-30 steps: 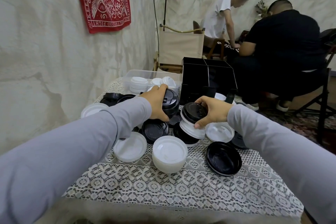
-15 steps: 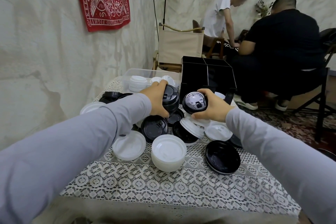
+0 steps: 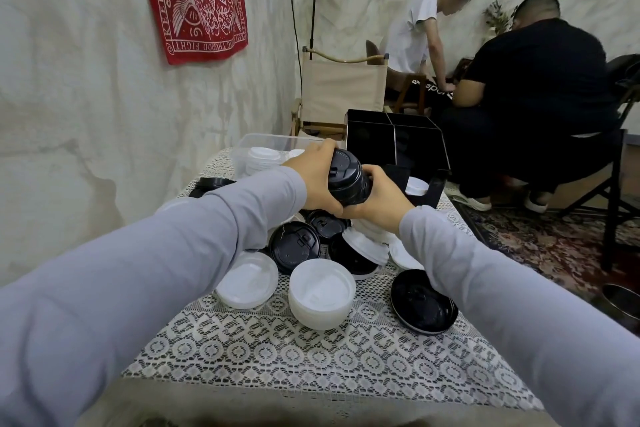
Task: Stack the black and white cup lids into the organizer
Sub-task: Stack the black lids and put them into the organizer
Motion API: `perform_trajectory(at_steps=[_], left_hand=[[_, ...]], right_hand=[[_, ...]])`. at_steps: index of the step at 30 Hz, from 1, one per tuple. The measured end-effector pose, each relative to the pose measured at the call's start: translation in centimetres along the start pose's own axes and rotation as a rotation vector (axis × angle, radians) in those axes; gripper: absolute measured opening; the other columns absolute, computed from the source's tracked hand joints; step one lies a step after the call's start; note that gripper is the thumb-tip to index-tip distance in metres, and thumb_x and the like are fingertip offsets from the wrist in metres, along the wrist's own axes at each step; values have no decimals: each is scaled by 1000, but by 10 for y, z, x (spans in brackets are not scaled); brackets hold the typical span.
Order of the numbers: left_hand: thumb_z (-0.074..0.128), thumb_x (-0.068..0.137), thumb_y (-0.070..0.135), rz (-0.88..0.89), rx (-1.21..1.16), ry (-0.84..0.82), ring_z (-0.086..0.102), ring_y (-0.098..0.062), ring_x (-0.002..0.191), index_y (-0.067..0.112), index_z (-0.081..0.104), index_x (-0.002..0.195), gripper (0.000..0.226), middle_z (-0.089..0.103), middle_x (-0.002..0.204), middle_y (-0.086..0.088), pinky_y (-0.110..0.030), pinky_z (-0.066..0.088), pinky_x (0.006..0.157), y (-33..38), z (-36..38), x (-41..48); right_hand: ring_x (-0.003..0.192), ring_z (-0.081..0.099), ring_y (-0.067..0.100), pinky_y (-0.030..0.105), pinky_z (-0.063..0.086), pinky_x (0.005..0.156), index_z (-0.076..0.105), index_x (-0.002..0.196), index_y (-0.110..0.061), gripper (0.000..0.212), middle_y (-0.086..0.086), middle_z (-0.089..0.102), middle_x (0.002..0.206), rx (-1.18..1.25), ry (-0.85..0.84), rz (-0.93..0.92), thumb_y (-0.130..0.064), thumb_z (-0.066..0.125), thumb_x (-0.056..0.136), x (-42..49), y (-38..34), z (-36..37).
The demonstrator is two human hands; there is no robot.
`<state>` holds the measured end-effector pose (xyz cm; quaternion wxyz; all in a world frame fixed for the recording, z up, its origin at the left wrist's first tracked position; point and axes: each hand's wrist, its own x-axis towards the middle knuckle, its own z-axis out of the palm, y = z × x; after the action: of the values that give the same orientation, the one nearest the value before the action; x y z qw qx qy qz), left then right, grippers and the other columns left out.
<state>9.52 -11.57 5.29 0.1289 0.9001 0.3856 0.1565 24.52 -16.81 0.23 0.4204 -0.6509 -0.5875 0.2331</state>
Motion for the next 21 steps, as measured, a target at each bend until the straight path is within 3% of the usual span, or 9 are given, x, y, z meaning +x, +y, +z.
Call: perform_trajectory(at_steps=[5, 9, 15, 18, 21], left_hand=[[87, 48, 32, -20, -37, -12, 55, -24, 99, 18, 35, 124, 92, 50, 115, -4, -42, 51, 86, -2, 1, 0], [87, 54, 28, -14, -86, 2, 54, -22, 102, 15, 34, 129, 92, 50, 115, -3, -40, 50, 89, 0, -2, -1], [87, 54, 29, -30, -66, 25, 53, -24, 106, 13, 33, 130, 94, 49, 120, -5, -41, 48, 92, -4, -4, -2], [88, 53, 30, -37, -56, 31, 51, -25, 109, 13, 32, 132, 98, 47, 123, -5, -42, 47, 93, -5, -5, -3], [88, 52, 32, -43, -36, 11, 50, -25, 108, 14, 31, 132, 100, 46, 123, -5, -42, 47, 93, -4, -5, -3]], right_hand=[[106, 57, 16, 19, 48, 85, 39, 136, -13, 89, 2, 57, 115, 205, -8, -10, 4, 83, 61, -6, -5, 4], [109, 61, 26, 38, 53, 90, 38, 137, -9, 91, 16, 59, 120, 503, -78, -15, 16, 74, 57, -8, -5, 11], [99, 62, 30, 44, 49, 92, 49, 129, -4, 70, 16, 62, 108, 881, -186, 7, 24, 49, 65, -16, -13, 16], [98, 62, 27, 41, 49, 92, 53, 125, -1, 65, 11, 64, 103, 992, -200, 63, 31, 37, 71, -21, -14, 17], [93, 62, 26, 34, 53, 81, 54, 124, 0, 60, 11, 65, 103, 1046, -184, 116, 27, 32, 75, -23, -19, 19]])
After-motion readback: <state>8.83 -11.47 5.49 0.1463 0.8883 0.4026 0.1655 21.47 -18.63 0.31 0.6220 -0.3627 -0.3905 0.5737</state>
